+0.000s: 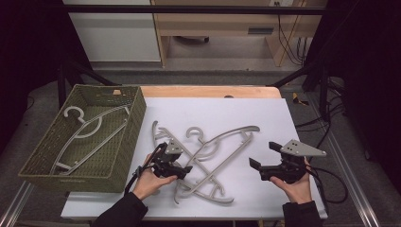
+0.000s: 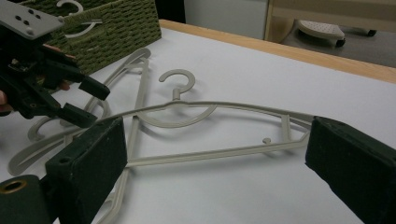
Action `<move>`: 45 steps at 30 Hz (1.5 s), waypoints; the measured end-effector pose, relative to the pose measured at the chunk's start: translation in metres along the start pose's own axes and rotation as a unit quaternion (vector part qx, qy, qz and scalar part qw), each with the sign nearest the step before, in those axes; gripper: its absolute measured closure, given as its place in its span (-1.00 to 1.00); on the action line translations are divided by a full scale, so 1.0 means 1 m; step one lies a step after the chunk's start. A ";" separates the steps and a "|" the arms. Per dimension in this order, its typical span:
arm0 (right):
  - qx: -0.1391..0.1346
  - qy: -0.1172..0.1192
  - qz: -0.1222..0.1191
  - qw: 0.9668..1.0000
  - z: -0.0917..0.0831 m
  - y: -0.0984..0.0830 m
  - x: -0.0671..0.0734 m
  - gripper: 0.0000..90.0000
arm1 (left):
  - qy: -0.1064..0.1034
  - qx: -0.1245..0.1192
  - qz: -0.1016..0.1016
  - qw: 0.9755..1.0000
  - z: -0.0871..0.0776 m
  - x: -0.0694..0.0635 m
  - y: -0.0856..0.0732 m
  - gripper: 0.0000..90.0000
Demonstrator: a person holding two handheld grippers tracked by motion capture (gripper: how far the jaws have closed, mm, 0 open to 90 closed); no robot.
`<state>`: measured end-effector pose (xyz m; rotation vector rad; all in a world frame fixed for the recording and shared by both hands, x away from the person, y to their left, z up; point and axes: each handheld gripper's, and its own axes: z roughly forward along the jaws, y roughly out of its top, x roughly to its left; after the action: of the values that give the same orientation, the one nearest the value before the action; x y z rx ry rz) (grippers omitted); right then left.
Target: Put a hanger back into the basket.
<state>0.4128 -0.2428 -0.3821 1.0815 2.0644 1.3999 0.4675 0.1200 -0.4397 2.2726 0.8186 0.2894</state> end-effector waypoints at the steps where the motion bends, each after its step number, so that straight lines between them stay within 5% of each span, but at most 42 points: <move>1: 0.000 0.000 0.000 1.000 0.000 0.000 0.000 -0.88 | -0.002 0.003 -0.002 1.000 0.003 0.000 0.001 -0.18; 18: -0.003 0.000 0.001 1.000 0.000 0.000 0.000 -0.87 | 0.006 0.046 -0.007 0.999 0.031 0.001 0.003 0.58; 31: -0.003 0.000 0.001 1.000 0.000 0.000 0.000 -0.87 | 0.042 0.042 -0.037 0.998 0.029 0.005 0.002 0.78; 45: -0.004 0.000 0.001 1.000 -0.002 0.000 -0.001 -0.87 | 0.028 0.012 -0.038 0.999 0.010 0.005 0.003 0.81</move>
<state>0.4120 -0.2445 -0.3815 1.0801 2.0574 1.4066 0.4771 0.1163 -0.4449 2.2581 0.9409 0.3116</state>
